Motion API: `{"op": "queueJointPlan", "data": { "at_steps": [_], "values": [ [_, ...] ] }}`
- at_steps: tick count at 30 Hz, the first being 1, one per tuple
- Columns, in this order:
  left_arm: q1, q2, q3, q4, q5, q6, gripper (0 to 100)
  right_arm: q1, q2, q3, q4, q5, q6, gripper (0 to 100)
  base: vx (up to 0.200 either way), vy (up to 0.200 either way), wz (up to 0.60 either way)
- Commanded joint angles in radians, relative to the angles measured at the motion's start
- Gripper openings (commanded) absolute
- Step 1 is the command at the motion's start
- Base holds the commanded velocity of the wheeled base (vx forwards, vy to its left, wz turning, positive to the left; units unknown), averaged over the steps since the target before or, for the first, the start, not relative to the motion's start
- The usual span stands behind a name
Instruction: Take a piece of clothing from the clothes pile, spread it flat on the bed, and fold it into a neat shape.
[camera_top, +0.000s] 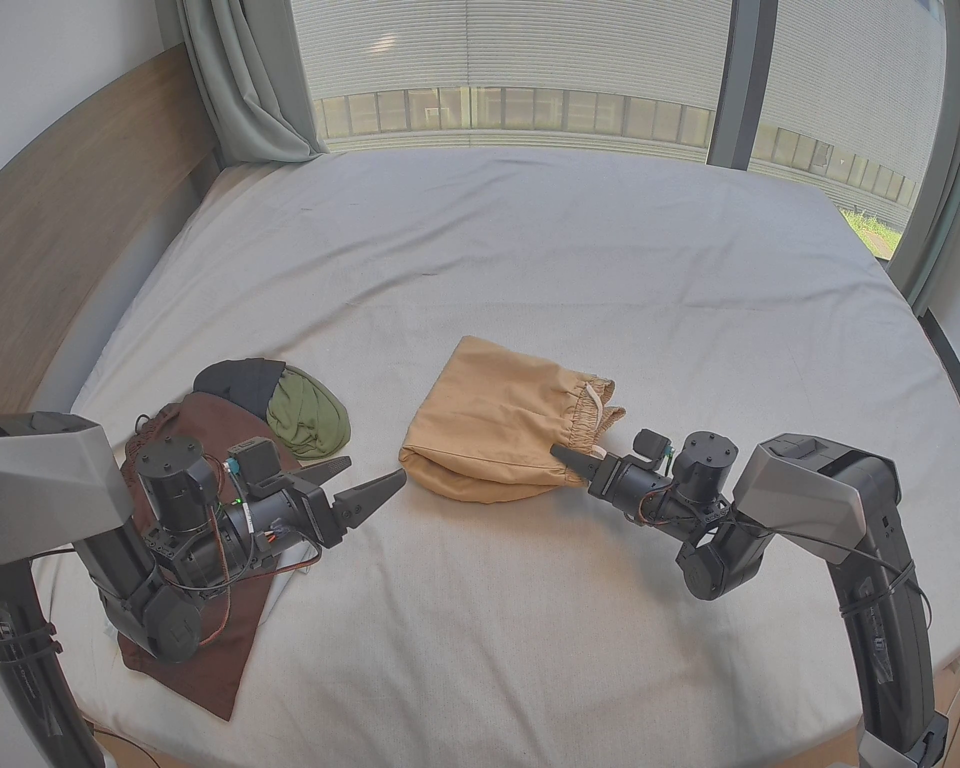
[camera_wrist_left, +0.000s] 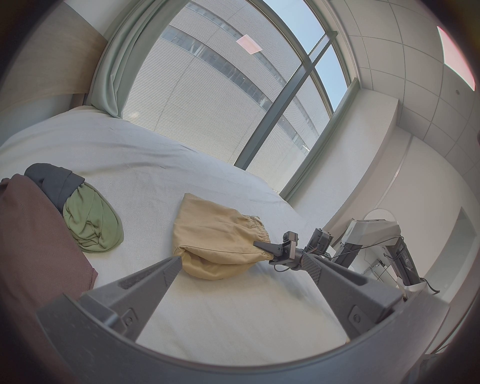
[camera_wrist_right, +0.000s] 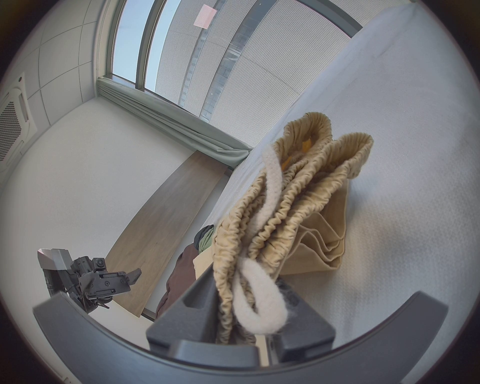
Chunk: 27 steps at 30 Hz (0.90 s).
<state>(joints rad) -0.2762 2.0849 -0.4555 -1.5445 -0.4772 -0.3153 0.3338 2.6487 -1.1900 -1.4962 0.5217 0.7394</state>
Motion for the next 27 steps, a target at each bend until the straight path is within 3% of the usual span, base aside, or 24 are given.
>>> {"op": "queueJointPlan", "data": {
  "at_steps": [1, 12, 19, 27],
  "values": [
    [0.0, 0.0, 0.0, 0.0, 0.0, -0.001, 100, 0.002, 0.014, 0.001, -0.001, 0.001, 0.0, 100, 0.0, 0.0, 0.0],
    [0.022, -0.009, -0.006, -0.002, -0.003, -0.001, 100, -0.03, -0.036, 0.084, -0.004, 0.001, -0.017, 100, 0.0, 0.0, 0.0],
    [0.029, -0.011, -0.009, 0.0, -0.032, -0.001, 100, -0.101, -0.121, 0.213, -0.044, 0.003, -0.081, 100, 0.0, 0.0, 0.0],
    [0.029, -0.012, -0.011, -0.002, -0.032, -0.001, 100, -0.105, -0.248, 0.325, -0.044, 0.003, -0.147, 100, 0.0, 0.0, 0.0]
  ]
}}
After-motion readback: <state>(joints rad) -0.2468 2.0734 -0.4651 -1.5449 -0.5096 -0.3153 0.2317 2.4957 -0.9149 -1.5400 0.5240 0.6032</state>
